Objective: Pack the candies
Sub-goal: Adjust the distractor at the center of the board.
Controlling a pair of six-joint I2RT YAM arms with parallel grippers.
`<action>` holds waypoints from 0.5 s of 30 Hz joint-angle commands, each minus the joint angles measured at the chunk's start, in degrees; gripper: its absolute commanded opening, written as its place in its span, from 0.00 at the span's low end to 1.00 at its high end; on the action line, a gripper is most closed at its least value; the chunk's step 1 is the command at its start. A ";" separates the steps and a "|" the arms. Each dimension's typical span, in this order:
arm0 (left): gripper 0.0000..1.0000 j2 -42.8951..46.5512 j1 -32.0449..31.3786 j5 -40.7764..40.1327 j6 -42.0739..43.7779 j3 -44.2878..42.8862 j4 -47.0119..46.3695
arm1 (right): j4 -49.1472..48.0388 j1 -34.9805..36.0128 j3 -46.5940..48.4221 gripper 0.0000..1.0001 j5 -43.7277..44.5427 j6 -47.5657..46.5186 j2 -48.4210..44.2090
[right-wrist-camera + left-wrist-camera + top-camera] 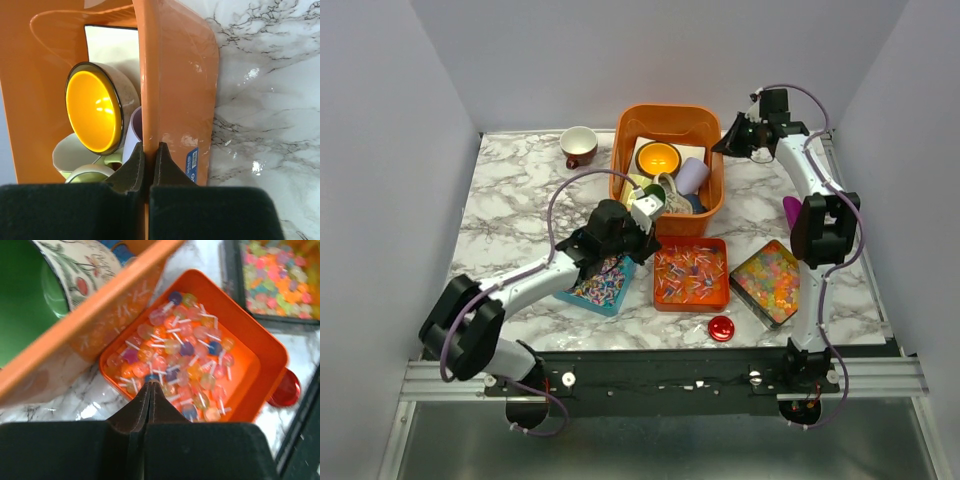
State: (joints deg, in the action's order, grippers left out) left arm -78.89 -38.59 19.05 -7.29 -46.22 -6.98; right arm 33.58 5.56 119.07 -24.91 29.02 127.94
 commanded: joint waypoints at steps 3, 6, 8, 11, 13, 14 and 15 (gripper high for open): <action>0.05 -11.61 -0.61 -11.48 -6.76 -9.05 -9.02 | 7.37 -7.13 -3.57 0.01 -3.75 2.37 -3.66; 0.05 -15.14 -0.61 -15.78 -7.21 -14.33 -7.61 | 7.55 -8.46 -5.85 0.01 -4.10 1.40 -5.42; 0.05 -16.11 -0.44 -18.61 -7.56 -16.87 -6.65 | 8.07 -8.73 -7.09 0.01 -4.01 1.22 -6.99; 0.05 -17.87 0.44 -24.12 -8.61 -20.30 -3.67 | 8.51 -8.90 -9.81 0.01 -4.01 1.74 -8.67; 0.05 -19.54 1.49 -25.28 -9.23 -22.07 -2.08 | 8.60 -8.90 -12.52 0.01 -5.05 4.02 -10.60; 0.05 -20.15 2.46 -26.25 -9.58 -23.99 -0.94 | 8.34 -8.90 -13.50 0.01 -6.46 4.81 -11.04; 0.05 -21.55 2.99 -26.52 -9.59 -24.79 -0.75 | 8.08 -8.55 -14.29 0.01 -7.69 6.30 -11.65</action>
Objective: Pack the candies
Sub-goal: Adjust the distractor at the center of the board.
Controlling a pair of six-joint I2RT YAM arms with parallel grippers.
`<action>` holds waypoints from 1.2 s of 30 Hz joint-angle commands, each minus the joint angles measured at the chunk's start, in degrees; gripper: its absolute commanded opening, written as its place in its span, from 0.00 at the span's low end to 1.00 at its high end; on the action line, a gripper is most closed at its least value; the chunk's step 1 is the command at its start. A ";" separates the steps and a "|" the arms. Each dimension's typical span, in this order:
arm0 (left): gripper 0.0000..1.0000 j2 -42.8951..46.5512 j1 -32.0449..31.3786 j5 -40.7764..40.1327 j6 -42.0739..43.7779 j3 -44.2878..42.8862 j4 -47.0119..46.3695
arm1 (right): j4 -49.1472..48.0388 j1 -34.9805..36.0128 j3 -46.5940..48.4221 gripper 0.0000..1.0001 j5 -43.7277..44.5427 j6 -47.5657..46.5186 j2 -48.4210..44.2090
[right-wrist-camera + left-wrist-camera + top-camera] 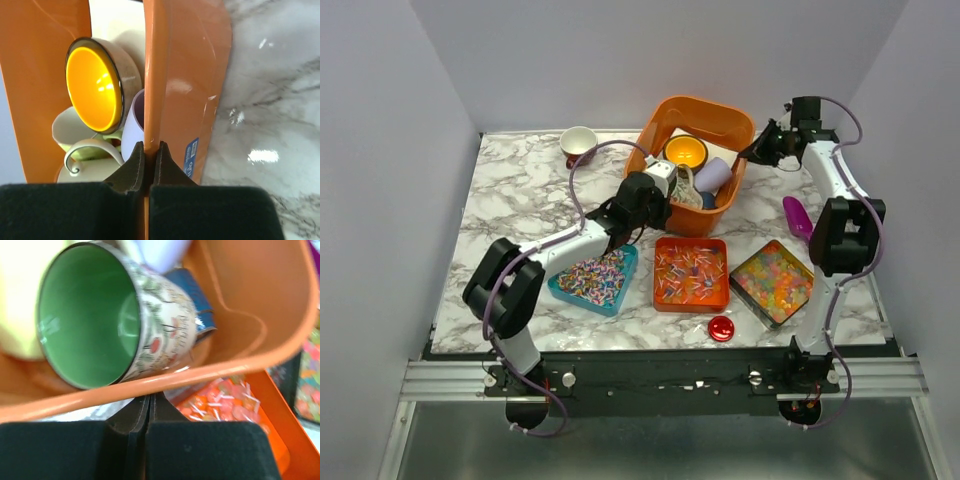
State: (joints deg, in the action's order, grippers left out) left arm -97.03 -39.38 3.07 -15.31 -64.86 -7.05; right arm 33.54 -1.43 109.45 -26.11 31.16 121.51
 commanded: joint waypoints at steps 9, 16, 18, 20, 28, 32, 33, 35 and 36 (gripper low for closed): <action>0.11 -15.18 10.19 -5.36 -1.21 -21.17 -0.07 | 6.02 7.65 -12.85 0.19 -11.68 7.68 -9.63; 0.13 -21.00 11.86 -0.52 -0.77 -29.79 -2.01 | 3.29 12.07 -7.33 0.60 -14.40 8.04 -6.29; 0.14 -20.22 12.39 -1.84 -1.21 -30.85 -0.25 | 2.41 11.98 -7.76 0.65 -16.25 6.91 -7.25; 0.17 -18.47 13.70 -2.63 -2.70 -30.24 3.68 | 2.41 11.63 -9.94 0.67 -17.22 5.24 -9.00; 0.32 2.80 17.58 -2.46 -4.47 -17.59 16.09 | 8.02 7.94 -12.07 0.73 -26.44 -22.76 -17.79; 0.38 10.10 17.75 2.45 -1.57 -11.01 22.07 | 10.59 8.90 -13.29 0.56 -22.88 -45.54 -20.17; 0.40 12.46 17.75 3.86 -0.61 -9.42 22.17 | 10.58 9.34 -13.64 0.34 -21.28 -51.66 -20.18; 0.41 14.93 17.84 8.95 4.57 -4.26 21.91 | 10.85 9.87 -14.96 0.13 -17.77 -58.90 -20.00; 0.41 17.12 17.76 10.45 6.59 -2.48 21.82 | 10.41 10.57 -15.84 0.03 -16.71 -65.54 -20.17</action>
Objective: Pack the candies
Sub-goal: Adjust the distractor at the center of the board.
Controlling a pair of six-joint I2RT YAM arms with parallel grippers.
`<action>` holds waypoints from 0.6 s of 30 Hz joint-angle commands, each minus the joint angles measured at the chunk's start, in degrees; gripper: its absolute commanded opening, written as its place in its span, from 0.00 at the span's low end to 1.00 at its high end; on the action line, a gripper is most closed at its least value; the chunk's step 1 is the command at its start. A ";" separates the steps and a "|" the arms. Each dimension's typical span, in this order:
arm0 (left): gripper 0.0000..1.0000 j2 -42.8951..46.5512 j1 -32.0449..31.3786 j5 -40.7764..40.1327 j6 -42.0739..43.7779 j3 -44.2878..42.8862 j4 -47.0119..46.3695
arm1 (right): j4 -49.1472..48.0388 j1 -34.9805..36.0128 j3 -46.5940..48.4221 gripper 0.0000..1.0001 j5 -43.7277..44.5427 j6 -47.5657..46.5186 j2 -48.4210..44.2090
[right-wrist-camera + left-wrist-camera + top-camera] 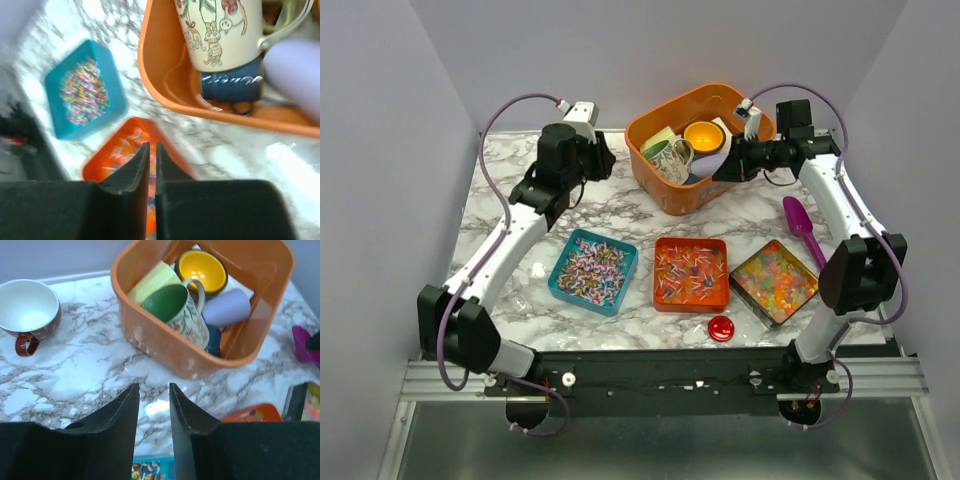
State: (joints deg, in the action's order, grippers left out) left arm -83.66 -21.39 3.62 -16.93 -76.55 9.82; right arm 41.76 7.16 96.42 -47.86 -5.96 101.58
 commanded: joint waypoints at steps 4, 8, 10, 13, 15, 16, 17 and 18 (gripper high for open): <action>0.40 7.54 -0.23 12.64 14.02 15.73 4.85 | -4.66 2.68 -9.05 0.01 10.58 -37.54 -0.42; 0.40 8.60 -0.23 13.17 14.20 16.61 6.17 | -6.33 4.26 -5.13 0.01 16.20 -41.50 4.05; 0.40 8.86 -0.23 13.35 14.20 16.70 5.65 | -7.65 5.32 -3.18 0.01 18.49 -41.59 6.95; 0.40 8.51 -0.23 13.08 14.20 17.05 5.03 | -12.57 7.16 -0.37 0.01 21.40 -42.12 9.24; 0.40 8.16 -0.23 13.08 14.03 17.40 4.94 | -13.90 8.91 4.87 0.01 22.80 -41.86 12.93; 0.42 7.99 -0.23 13.34 13.68 17.49 5.11 | -13.64 9.53 7.18 0.01 23.33 -41.60 14.86; 0.43 7.72 -0.15 13.35 13.42 17.40 5.90 | -12.59 10.06 10.16 0.01 24.03 -41.24 18.36; 0.45 7.37 -0.15 13.26 13.15 17.49 6.26 | -12.14 11.03 12.80 0.01 24.47 -40.37 20.39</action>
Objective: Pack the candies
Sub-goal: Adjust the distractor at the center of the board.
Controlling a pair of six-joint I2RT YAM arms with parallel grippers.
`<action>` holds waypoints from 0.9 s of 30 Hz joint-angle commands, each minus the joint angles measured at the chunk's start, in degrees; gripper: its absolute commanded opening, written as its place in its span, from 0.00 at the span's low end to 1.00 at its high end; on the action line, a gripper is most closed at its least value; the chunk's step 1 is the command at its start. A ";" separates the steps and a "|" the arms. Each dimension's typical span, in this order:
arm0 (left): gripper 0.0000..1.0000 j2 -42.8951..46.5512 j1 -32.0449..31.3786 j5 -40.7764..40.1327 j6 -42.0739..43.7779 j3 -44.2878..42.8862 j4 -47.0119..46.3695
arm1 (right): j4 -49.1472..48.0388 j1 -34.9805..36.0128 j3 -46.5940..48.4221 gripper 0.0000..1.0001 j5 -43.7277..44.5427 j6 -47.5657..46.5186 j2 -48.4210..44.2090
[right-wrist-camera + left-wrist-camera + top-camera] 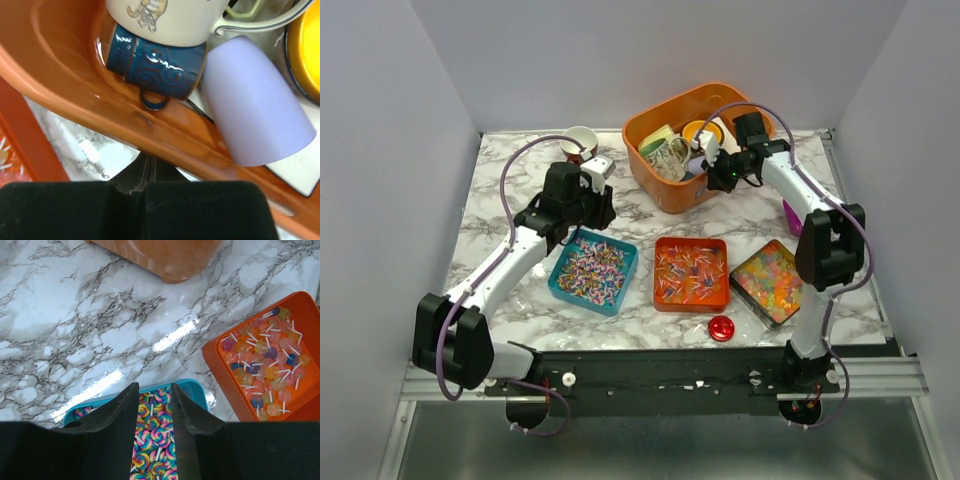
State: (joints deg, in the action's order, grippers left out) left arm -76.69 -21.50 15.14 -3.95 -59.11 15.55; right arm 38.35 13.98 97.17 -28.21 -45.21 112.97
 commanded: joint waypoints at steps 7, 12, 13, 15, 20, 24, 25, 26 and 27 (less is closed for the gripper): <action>0.47 0.66 -0.12 2.44 0.60 0.67 3.17 | -10.05 6.76 28.51 0.01 7.99 3.55 18.60; 0.41 1.54 -0.65 4.29 0.08 3.03 5.10 | -7.15 6.85 18.44 0.01 4.93 2.77 10.72; 0.35 1.54 -0.74 4.29 -0.36 3.47 5.45 | -7.41 6.94 14.06 0.01 4.22 2.41 5.13; 0.28 1.45 -0.91 4.81 -1.32 5.14 7.12 | -7.94 6.94 1.97 0.01 1.41 0.66 -1.67; 0.02 -1.44 -1.53 2.45 -3.87 7.78 8.00 | 0.29 7.29 -12.68 0.01 -4.57 -4.53 -15.56; 0.01 -5.31 -2.67 0.34 -5.10 8.48 5.20 | 1.99 8.52 -20.60 0.01 -2.30 -6.55 -18.56; 0.01 -5.84 -3.02 0.07 -5.37 8.66 4.06 | 1.30 8.96 -22.44 0.01 -1.68 -8.30 -19.10; 0.01 -6.45 -3.46 -0.63 -6.24 8.92 2.92 | -1.75 9.22 -26.98 0.01 -1.24 -9.36 -19.88; 0.01 -8.03 -3.81 -1.07 -6.77 8.84 0.64 | -3.53 10.27 -29.90 0.01 -0.63 -10.76 -21.54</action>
State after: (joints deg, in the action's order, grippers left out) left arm -81.54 -23.77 16.73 -7.84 -50.94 21.56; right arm 36.53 22.09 78.72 -29.85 -49.95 92.71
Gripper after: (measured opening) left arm 0.010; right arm 0.012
